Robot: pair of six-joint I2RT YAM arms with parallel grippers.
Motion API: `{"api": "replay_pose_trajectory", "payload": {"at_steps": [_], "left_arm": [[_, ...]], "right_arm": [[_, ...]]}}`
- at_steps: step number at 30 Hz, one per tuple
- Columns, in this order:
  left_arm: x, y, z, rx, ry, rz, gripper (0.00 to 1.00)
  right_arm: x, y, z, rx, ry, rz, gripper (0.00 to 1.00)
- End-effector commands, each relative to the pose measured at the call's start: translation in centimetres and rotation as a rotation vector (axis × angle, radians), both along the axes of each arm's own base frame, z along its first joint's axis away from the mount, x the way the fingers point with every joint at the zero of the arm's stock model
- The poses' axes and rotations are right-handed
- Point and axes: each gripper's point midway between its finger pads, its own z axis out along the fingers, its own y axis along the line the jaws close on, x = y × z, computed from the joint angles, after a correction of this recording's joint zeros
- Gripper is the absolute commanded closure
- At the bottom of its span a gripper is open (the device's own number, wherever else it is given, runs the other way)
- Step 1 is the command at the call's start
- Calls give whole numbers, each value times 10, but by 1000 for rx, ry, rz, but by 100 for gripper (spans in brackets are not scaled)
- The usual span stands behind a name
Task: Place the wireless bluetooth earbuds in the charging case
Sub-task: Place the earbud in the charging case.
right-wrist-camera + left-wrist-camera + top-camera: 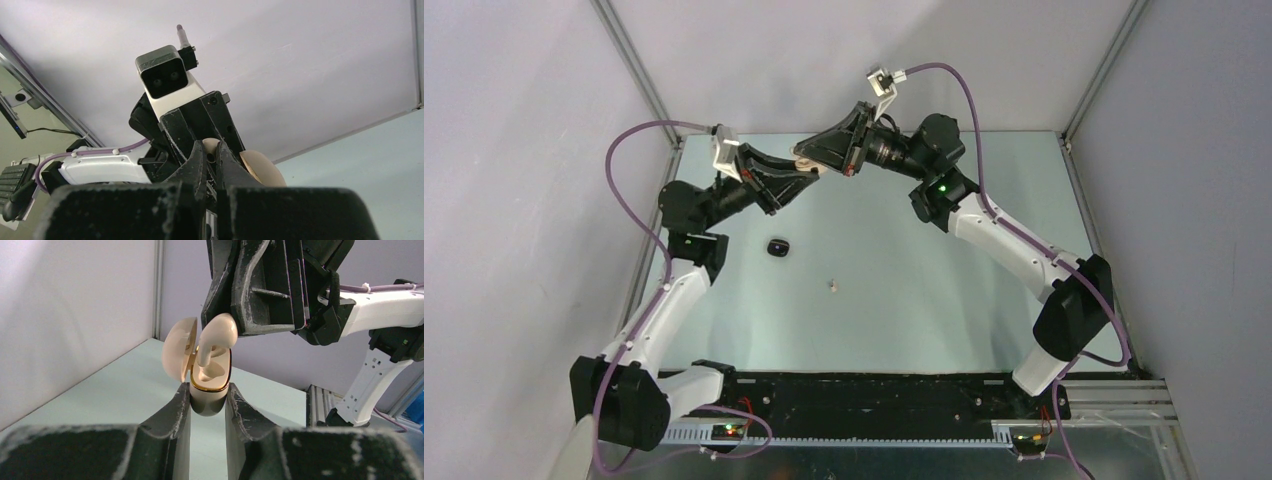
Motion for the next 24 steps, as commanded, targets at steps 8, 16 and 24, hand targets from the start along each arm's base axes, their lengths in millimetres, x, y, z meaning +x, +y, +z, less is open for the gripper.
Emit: {"api": "replay_pose_trajectory", "payload": {"at_steps": [8,16,24], "left_arm": [[-3,11,41,-35,-98,59,100],[-5,12,42,-32,-103,56,100],[-7,11,42,-27,-111,49,100]], "right_arm": [[-10,-6,19,38,-71,-19,100],[-6,-2,17,39,-74,-36,100],[-5,5,18,49,-77,-29,100]]}}
